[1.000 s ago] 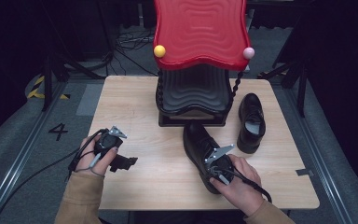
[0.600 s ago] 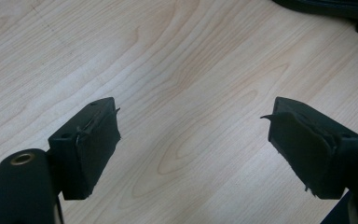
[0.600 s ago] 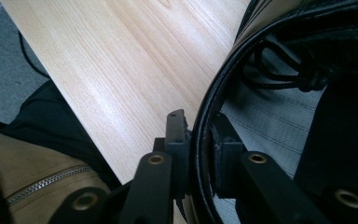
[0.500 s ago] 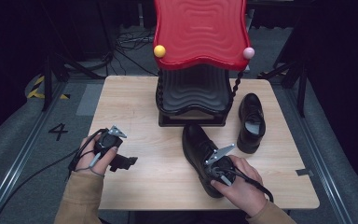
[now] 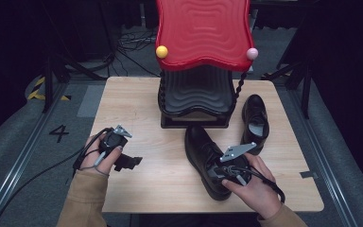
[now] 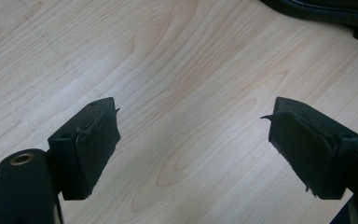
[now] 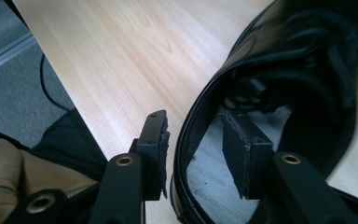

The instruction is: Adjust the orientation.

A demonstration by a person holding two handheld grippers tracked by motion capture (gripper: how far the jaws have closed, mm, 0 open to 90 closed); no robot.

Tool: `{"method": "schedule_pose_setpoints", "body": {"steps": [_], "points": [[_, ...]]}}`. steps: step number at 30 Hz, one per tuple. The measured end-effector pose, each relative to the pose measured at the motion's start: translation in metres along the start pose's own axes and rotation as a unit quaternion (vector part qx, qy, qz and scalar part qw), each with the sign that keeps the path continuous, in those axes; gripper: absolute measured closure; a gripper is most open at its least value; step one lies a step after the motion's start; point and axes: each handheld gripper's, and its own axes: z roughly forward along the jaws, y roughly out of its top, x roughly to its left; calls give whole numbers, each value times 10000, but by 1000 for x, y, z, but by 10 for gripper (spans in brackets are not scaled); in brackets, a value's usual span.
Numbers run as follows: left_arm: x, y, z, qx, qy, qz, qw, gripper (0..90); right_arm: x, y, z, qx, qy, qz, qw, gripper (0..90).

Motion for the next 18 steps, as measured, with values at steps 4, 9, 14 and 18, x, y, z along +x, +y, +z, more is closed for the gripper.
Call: {"method": "schedule_pose_setpoints", "body": {"steps": [4, 9, 14, 18], "points": [[0, 1, 2, 11, -8, -23, 10000, 169, -9, 2, -15, -245, -69, 88, 9996, 614], [-1, 1, 1, 16, 3, 18, 10000, 168, -23, 5, -31, -394, -206, 212, 9988, 605], [-1, 1, 2, 25, 16, -2, 10000, 167, -45, 11, -51, -480, -363, 345, 9976, 577], [-2, 1, 2, 48, 24, -5, 10000, 168, -67, 15, -64, -529, -529, 469, 9961, 551]]}}
